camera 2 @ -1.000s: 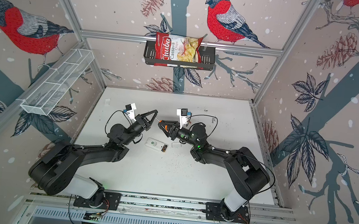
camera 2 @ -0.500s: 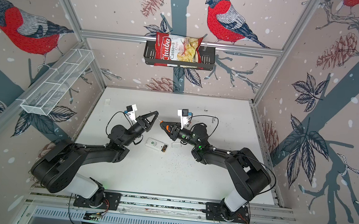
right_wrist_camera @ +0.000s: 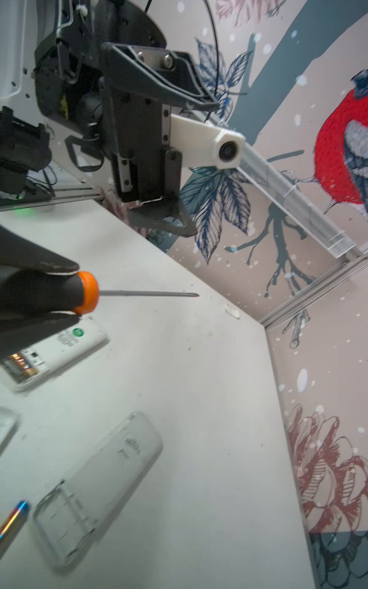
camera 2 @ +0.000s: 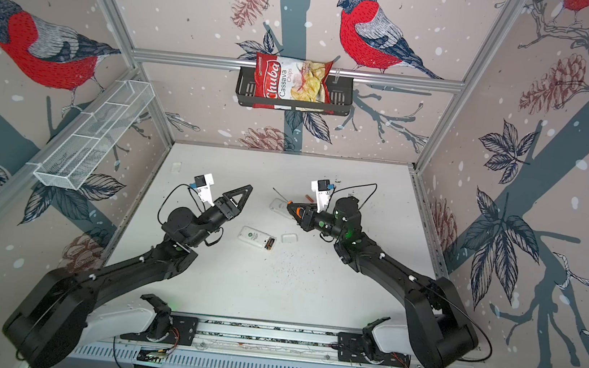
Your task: Unload the batteries from the remote control
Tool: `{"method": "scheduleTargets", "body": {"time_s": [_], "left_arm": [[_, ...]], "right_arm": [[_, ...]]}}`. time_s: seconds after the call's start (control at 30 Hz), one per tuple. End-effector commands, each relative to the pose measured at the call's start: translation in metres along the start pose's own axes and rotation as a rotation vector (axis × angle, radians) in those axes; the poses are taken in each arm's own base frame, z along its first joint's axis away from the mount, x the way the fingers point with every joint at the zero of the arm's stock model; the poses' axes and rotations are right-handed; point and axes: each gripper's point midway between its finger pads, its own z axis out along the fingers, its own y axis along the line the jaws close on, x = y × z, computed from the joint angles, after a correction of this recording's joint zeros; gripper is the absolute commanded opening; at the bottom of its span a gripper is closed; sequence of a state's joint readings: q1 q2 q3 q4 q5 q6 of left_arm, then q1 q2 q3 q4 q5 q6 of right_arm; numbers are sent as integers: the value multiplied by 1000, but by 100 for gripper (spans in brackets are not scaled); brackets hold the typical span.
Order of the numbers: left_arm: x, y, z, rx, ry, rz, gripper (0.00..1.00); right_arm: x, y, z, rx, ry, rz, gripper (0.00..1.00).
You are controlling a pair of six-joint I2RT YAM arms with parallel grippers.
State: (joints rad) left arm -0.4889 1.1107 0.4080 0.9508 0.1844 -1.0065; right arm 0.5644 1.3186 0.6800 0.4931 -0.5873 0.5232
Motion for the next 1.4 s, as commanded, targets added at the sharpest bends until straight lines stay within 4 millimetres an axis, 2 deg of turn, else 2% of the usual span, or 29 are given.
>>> {"method": "scheduleTargets", "body": {"time_s": [0.0,0.17,0.27,0.43,0.6,0.67,0.73,0.9,1.17,1.37], "left_arm": [[11,38,-13,-175,32,86,98],[20,56,-29,-240,57,90,97],[22,68,-39,-282,61,102,98],[21,82,-54,-332,49,120,98],[25,88,-60,-354,68,135,97],[27,91,-61,-361,77,142,98],[29,94,-62,-371,87,152,98],[33,96,-60,-368,103,146,98],[33,94,-59,-358,106,141,97],[33,93,-59,-354,105,139,98]], "right_arm": [[36,-7,-13,58,150,-52,1],[47,-7,-29,129,185,-122,1],[58,-15,-32,210,228,-164,1],[75,-13,-23,205,299,-150,1],[82,-16,-17,226,343,-144,2],[81,-18,-17,242,344,-116,2],[89,-24,-13,233,380,-45,2],[84,-14,-5,153,370,83,2],[73,-9,-4,42,373,276,2],[73,-7,-7,31,386,206,2]]}}
